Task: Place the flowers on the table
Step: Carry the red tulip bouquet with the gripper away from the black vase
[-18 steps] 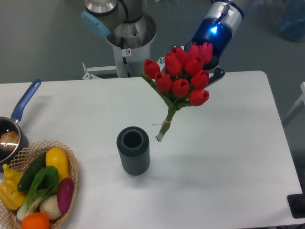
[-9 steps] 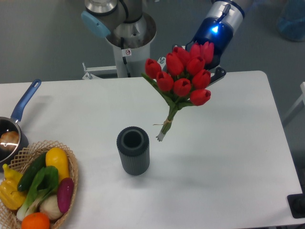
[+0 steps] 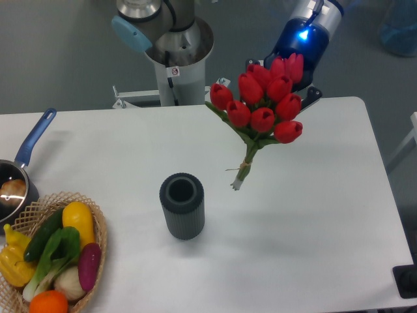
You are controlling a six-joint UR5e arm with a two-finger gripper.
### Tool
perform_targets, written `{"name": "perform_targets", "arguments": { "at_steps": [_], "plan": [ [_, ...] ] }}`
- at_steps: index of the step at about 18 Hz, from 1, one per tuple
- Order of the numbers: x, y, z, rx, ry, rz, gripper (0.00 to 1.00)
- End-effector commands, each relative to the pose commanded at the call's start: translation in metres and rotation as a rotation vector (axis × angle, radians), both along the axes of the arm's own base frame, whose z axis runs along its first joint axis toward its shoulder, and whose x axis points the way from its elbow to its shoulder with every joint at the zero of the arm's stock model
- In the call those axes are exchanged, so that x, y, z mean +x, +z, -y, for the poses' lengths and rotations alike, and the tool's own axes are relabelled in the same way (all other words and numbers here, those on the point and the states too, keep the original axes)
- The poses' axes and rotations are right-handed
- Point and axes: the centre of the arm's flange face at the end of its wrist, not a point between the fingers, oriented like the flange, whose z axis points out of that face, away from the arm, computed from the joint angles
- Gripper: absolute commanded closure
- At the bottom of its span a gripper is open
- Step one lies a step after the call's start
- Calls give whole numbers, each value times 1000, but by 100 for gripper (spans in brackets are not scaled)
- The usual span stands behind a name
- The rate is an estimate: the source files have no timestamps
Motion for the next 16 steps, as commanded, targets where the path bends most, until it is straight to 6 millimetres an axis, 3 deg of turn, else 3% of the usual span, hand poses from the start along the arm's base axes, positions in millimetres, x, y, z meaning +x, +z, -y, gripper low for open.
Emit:
{"name": "perform_targets", "arguments": {
  "at_steps": [16],
  "plan": [
    [-16,-4,32,-355,63,-230,69]
  ]
}}
